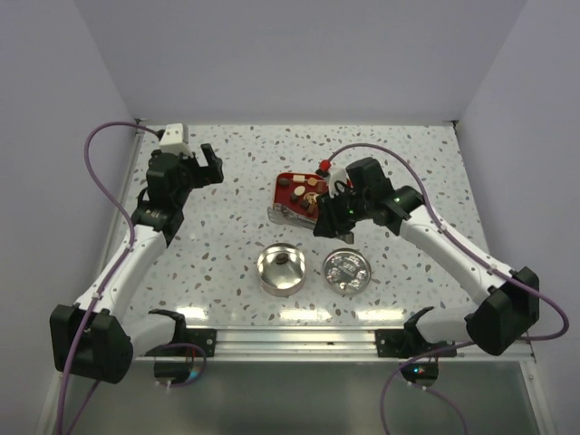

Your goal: Pack the chocolate

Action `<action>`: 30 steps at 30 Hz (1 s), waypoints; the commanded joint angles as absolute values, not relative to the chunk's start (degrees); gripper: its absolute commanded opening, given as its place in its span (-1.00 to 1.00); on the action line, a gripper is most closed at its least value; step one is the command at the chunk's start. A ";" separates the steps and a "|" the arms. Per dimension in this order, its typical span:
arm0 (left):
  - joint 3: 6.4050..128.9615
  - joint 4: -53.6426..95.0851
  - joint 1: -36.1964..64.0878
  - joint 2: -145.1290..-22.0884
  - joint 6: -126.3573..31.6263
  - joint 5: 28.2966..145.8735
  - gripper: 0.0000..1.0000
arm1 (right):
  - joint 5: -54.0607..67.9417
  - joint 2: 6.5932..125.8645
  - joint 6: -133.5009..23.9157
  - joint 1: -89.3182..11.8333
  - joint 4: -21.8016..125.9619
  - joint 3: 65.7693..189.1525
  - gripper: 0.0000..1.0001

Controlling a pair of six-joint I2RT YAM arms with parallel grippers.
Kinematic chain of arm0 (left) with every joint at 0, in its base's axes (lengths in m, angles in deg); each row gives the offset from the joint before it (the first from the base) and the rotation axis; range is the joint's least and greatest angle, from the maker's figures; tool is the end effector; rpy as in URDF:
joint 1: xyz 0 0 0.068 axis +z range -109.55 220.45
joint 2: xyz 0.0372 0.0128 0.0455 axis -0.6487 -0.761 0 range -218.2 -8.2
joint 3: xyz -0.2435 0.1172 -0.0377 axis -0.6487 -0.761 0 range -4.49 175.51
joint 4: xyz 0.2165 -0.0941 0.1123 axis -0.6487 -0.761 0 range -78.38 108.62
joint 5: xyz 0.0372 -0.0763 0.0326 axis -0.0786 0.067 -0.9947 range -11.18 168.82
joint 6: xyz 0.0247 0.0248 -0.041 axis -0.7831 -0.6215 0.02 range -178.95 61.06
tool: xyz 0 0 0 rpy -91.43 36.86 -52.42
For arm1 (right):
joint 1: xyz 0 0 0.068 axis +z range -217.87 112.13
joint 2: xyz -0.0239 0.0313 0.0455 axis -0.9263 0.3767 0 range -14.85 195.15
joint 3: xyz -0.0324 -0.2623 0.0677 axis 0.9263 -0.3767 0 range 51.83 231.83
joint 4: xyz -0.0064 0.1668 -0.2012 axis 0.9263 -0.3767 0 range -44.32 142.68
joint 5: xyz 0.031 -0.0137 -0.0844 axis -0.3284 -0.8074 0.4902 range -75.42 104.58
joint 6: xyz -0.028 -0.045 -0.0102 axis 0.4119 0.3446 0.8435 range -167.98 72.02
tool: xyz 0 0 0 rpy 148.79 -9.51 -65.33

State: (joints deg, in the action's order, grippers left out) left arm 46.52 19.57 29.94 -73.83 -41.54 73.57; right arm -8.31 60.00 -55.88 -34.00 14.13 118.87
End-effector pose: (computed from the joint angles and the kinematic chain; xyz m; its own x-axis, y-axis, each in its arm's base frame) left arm 0.2656 -0.0460 0.3243 -0.2498 -0.2567 -0.9337 0.0203 0.9626 -0.2701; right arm 0.2211 0.1652 0.3171 -0.6964 -0.3149 -0.6449 -0.6467 0.6649 0.3737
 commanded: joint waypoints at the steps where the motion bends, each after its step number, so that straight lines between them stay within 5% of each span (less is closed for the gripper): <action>1: 47.55 19.94 30.25 -73.77 -41.81 72.76 1.00 | -4.32 63.09 -54.04 -33.85 18.48 121.79 -0.24; 30: 47.46 20.38 30.25 -74.91 -41.45 73.64 1.00 | 10.36 76.02 -49.47 -35.79 22.53 127.32 -0.24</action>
